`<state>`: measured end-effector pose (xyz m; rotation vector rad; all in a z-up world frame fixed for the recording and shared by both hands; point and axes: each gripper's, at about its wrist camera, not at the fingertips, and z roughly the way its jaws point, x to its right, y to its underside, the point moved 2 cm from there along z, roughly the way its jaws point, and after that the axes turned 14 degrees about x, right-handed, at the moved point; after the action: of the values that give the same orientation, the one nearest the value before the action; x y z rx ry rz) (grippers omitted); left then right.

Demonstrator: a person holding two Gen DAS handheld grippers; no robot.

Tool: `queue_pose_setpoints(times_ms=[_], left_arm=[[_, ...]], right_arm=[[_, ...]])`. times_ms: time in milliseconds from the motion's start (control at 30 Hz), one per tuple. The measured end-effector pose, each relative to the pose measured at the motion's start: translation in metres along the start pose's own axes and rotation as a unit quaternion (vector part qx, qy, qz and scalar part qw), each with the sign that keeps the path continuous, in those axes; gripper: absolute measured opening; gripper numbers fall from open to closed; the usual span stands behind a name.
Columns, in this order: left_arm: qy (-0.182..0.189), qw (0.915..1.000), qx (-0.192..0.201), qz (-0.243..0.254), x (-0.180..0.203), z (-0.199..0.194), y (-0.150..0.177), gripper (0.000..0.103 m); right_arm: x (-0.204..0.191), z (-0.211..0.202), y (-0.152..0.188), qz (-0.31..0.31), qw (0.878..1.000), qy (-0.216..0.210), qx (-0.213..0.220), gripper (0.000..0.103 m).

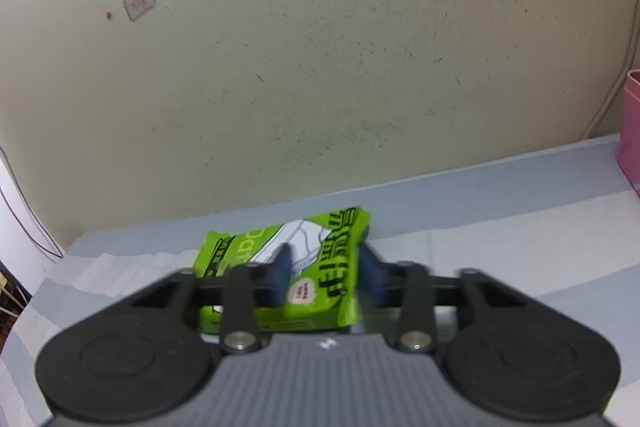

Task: Organize objects
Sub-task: 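Grasp the green snack packet with the right gripper and lift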

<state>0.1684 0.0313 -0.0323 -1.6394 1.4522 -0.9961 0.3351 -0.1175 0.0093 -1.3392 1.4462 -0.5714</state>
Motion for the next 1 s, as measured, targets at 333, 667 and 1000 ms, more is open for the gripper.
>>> queue_pose_setpoints(times_ms=[333,667,1000], left_arm=[[0.001,1.0,0.0,-0.001,0.001,-0.003,-0.001,0.103],[0.002,1.0,0.0,-0.008,0.0,-0.001,-0.002,0.103],[-0.001,0.9987,0.005,-0.051,-0.015,-0.001,-0.007,0.103]], right_arm=[[-0.01,-0.029,0.013,-0.034,0.999,-0.006,0.02,0.016],[-0.012,-0.049,0.015,-0.028,1.0,-0.001,-0.005,0.016],[-0.004,-0.123,0.034,0.001,0.999,-0.031,-0.018,0.016]])
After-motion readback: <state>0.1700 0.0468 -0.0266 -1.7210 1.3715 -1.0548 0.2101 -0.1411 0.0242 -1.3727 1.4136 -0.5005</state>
